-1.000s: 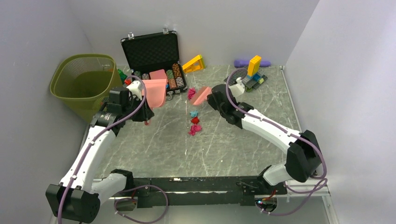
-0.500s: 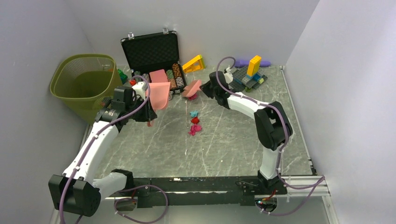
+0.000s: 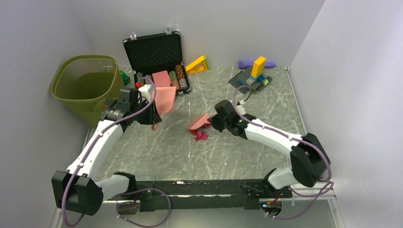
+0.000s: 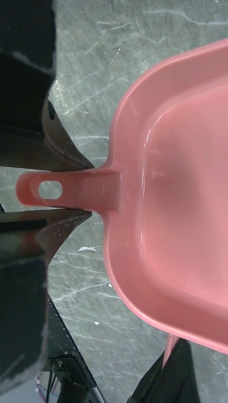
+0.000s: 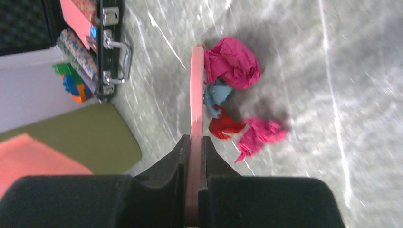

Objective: Sweep away the paper scraps from the table

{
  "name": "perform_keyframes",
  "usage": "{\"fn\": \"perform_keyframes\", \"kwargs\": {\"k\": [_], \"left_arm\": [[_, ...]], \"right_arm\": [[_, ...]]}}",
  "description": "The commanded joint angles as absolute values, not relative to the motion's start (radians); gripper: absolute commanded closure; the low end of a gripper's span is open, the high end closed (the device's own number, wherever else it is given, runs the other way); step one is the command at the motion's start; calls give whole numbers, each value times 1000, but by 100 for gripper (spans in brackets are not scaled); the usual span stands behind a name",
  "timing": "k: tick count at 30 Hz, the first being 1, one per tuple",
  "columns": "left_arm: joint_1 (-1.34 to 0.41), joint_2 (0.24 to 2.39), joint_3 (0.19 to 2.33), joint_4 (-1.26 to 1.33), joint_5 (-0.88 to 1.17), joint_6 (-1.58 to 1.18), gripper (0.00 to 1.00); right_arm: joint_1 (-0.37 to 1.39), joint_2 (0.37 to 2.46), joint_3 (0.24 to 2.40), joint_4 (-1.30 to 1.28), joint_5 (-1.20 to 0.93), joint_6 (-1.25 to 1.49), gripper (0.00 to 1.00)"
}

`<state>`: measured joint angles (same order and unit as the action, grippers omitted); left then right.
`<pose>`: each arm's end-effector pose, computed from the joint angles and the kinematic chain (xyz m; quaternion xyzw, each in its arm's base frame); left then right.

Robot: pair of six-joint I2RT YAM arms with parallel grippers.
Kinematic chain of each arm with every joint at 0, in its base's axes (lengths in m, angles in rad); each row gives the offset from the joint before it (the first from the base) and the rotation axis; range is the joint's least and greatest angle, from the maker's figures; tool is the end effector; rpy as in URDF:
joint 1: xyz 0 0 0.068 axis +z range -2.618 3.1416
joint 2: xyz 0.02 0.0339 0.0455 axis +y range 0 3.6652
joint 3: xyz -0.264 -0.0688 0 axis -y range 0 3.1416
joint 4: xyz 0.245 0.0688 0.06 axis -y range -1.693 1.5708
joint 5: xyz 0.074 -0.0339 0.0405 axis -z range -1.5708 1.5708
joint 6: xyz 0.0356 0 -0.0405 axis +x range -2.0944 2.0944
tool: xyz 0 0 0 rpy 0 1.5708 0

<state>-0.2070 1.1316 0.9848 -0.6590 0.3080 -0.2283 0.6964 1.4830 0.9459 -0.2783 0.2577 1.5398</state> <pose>0.2264 -0.0586 0.2981 0.0475 0.9173 -0.2186 0.3294 0.2455 0.1934 0.2237 0.4205 0.8217 0.2766 0.2674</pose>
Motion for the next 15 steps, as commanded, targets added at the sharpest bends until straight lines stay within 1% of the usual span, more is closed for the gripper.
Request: {"fn": "perform_keyframes", "kwargs": {"k": [1, 4, 9, 10, 13, 15], "left_arm": [[-239, 1145, 1009, -662, 293, -205, 100], [-286, 1157, 1010, -671, 266, -201, 100], [-392, 1192, 1042, -715, 207, -191, 100], [-418, 1197, 1049, -731, 188, -192, 100], [-505, 1218, 1065, -806, 121, -205, 100], [-558, 1265, 1101, -921, 29, -233, 100]], "right_arm": [[704, 1304, 873, -262, 304, 1534, 100], [644, 1186, 880, -272, 299, 1373, 100], [538, 1071, 945, -318, 282, 991, 100], [525, 1064, 970, -343, 285, 912, 100], [510, 1081, 1071, -458, 342, 668, 96], [506, 1132, 1144, -538, 374, 541, 99]]}}
